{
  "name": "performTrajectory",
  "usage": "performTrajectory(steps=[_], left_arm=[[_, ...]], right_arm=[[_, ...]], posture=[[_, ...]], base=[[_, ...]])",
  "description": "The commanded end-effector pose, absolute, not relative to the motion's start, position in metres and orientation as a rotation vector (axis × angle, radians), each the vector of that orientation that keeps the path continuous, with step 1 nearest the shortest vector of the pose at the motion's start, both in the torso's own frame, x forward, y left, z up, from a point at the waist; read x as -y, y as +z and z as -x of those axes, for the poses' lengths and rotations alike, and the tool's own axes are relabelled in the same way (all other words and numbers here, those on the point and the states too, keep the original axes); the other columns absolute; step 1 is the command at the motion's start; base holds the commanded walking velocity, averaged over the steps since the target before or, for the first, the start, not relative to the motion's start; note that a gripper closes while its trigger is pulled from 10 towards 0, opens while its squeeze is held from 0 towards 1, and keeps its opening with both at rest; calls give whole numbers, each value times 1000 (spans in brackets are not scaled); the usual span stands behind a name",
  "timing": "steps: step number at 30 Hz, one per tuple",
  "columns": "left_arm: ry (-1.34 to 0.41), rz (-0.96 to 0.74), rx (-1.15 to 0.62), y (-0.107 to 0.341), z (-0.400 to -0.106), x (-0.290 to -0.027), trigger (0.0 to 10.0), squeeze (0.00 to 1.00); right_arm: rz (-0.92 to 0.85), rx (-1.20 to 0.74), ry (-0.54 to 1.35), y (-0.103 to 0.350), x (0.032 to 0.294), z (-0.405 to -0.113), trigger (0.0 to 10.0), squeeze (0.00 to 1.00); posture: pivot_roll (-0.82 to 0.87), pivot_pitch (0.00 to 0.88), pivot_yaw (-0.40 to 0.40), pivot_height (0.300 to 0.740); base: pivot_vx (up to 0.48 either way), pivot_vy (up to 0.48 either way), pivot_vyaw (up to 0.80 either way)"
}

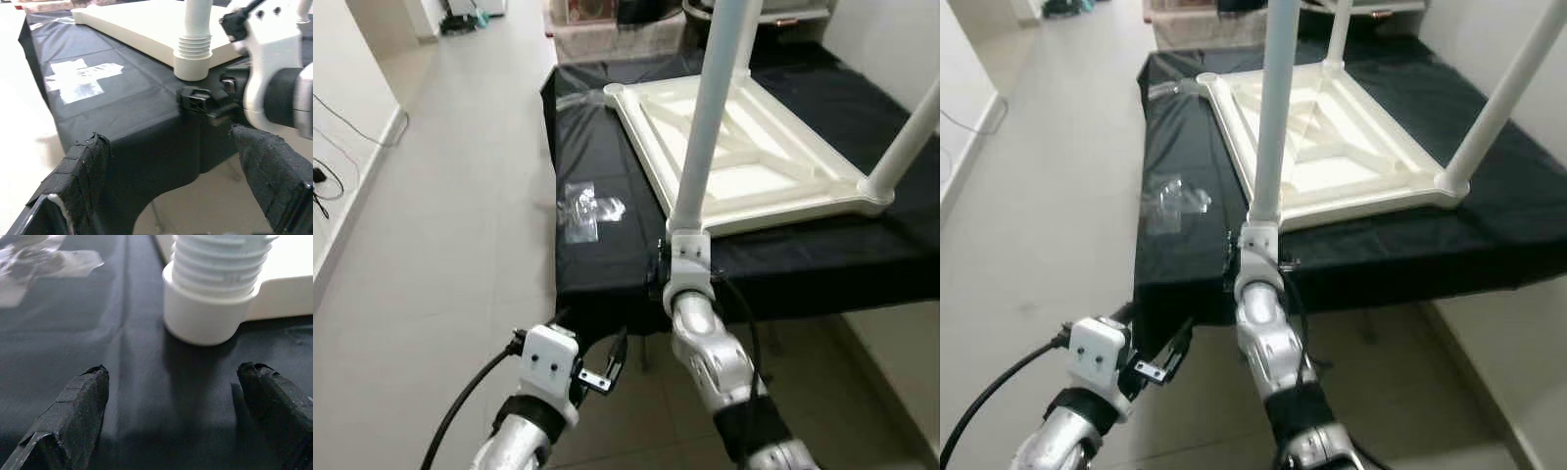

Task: Building children table

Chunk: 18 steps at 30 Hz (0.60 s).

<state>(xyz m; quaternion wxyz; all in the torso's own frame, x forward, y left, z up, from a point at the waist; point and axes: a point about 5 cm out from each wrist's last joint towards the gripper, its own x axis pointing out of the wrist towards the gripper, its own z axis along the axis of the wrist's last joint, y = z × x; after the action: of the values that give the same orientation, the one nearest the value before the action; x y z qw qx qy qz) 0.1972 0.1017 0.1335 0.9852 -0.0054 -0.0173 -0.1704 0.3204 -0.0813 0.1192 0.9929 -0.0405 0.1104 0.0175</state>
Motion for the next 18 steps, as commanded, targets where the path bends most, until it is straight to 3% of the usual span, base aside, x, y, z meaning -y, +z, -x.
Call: performTrajectory(steps=[1, 7, 18], left_arm=[[-327, -3, 14, 128, -198, -106, 10000, 0], [-267, -19, -1, 127, -199, -113, 10000, 0], [-149, 25, -84, 110, -184, -118, 10000, 0]], right_arm=[[80, -258, 159, 111, 81, -307, 10000, 0], [80, -187, 371, 111, 90, -286, 10000, 0], [-7, -94, 437, 114, 89, -272, 10000, 0]], posture=[[53, 60, 26, 740], [29, 46, 32, 740], [-8, 6, 68, 740]], base=[[0, 0, 0], [0, 0, 0], [0, 0, 0]])
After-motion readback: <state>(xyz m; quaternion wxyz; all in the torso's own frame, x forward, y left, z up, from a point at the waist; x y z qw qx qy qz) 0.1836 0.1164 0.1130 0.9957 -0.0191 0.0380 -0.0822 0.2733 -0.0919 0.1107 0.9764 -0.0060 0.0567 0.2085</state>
